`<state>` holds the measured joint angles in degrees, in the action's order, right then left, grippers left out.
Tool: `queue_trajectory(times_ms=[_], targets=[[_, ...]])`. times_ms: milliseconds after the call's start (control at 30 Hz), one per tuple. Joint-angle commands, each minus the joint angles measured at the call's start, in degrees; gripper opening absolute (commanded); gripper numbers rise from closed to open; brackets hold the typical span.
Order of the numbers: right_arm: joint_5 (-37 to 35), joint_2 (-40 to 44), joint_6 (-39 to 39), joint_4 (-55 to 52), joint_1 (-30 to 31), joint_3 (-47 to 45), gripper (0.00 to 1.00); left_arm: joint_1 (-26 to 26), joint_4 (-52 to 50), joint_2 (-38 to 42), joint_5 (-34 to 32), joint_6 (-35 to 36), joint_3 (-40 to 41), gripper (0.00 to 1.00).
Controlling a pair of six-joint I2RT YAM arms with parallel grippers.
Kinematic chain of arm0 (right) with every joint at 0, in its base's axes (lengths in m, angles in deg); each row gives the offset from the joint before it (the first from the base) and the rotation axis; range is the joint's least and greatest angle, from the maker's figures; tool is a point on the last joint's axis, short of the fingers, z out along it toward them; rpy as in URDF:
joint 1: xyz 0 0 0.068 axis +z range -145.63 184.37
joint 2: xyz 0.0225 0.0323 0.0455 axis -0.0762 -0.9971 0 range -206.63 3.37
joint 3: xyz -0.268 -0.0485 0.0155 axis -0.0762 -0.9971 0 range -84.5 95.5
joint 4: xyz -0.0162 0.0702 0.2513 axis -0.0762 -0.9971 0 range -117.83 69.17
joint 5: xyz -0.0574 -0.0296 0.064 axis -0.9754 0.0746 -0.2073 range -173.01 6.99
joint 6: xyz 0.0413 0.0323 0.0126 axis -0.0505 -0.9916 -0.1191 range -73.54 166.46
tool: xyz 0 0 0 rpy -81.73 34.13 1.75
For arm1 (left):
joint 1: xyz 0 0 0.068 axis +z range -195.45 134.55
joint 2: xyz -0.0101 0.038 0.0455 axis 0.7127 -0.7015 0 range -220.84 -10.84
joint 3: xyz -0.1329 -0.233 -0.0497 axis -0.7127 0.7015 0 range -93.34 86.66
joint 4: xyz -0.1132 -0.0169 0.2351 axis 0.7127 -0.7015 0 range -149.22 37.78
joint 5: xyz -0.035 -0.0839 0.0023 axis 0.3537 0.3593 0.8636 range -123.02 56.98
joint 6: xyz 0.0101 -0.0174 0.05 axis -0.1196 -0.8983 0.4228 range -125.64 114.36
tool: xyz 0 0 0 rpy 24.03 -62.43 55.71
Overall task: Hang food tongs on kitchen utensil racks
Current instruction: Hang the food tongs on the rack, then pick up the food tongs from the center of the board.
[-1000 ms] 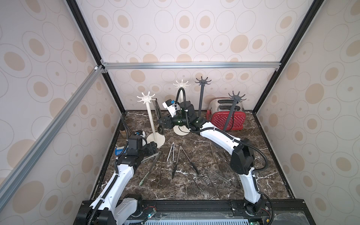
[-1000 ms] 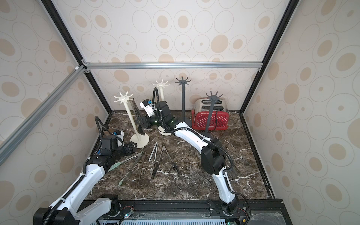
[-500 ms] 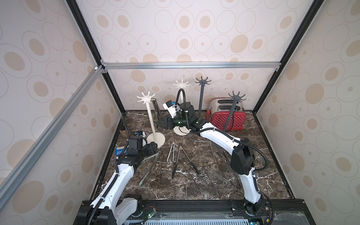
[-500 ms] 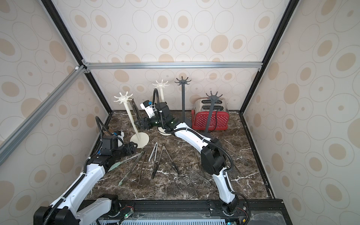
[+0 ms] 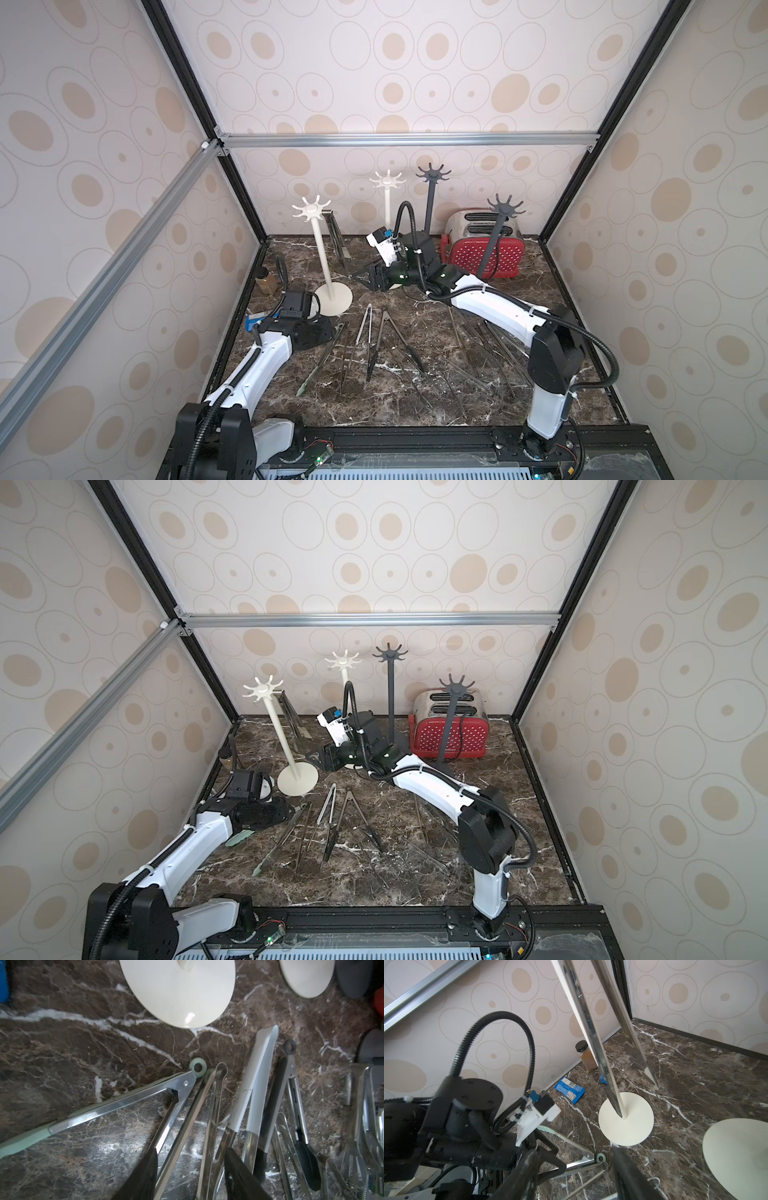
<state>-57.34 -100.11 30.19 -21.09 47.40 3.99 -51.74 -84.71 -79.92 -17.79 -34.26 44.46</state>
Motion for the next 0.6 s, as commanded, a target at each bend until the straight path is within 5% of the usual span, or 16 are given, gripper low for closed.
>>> queue_trajectory(times_ms=[0, 567], targets=[[-3.1, 5.3, 1.9, 1.4, -0.9, -5.1, 0.6, -0.6, -5.6, -2.9, -0.2, 1.7, -3.0, 0.47], [-8.7, 21.2, 1.9, 2.2, -4.2, -23.9, 0.6, -9.8, -7.4, -17.0, -13.5, 2.7, -9.0, 0.43]])
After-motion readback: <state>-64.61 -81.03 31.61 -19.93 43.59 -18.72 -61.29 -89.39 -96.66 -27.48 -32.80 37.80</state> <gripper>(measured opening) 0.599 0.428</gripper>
